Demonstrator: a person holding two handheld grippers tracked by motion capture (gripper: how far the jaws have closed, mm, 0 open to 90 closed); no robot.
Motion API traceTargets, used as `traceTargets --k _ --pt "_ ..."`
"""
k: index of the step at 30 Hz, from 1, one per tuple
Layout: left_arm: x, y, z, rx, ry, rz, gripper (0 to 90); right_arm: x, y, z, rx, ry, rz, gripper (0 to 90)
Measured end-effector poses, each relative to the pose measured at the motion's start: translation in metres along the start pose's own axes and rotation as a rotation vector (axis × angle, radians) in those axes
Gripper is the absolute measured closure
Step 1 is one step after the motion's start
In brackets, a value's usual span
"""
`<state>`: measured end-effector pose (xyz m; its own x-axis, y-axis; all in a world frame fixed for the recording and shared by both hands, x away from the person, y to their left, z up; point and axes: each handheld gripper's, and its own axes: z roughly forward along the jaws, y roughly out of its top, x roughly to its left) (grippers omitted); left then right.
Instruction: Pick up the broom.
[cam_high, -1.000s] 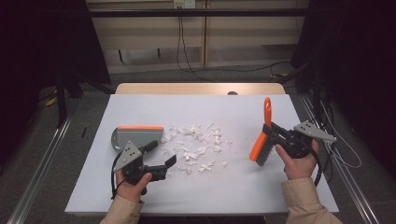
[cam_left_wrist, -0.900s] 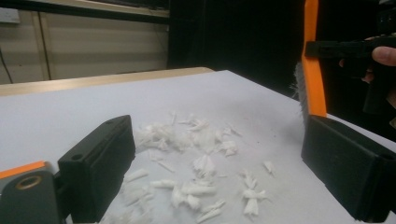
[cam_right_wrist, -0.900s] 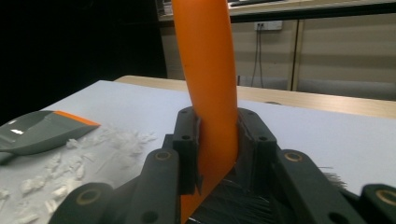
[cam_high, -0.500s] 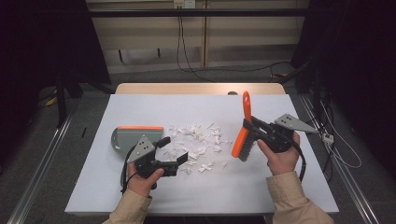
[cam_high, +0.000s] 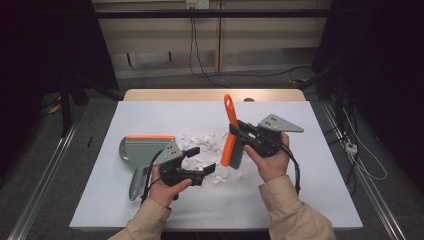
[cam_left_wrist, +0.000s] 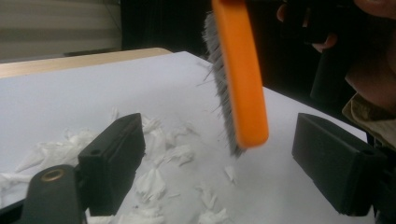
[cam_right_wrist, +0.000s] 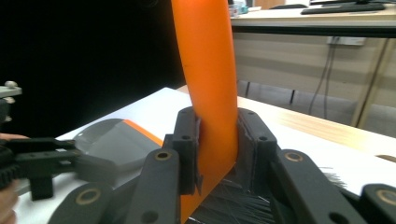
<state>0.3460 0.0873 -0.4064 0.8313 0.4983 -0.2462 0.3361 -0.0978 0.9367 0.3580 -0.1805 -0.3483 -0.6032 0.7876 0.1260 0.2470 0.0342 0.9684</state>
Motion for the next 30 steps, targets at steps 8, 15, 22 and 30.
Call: traceTargets --k 8,15,22,30 --pt "0.004 -0.001 0.005 0.035 0.028 -0.025 34.9 0.021 0.003 0.027 0.04 0.041 -0.034 71.4" --pt "0.006 -0.004 0.005 0.069 0.045 -0.036 43.8 0.033 0.005 0.042 0.065 0.053 -0.073 71.4" --pt "0.009 -0.007 0.002 0.091 0.095 -0.054 58.9 0.042 0.004 0.047 0.078 0.063 -0.095 71.4" --pt "0.01 -0.008 0.0 0.097 0.119 -0.058 70.7 0.046 0.006 0.049 0.083 0.074 -0.105 71.4"
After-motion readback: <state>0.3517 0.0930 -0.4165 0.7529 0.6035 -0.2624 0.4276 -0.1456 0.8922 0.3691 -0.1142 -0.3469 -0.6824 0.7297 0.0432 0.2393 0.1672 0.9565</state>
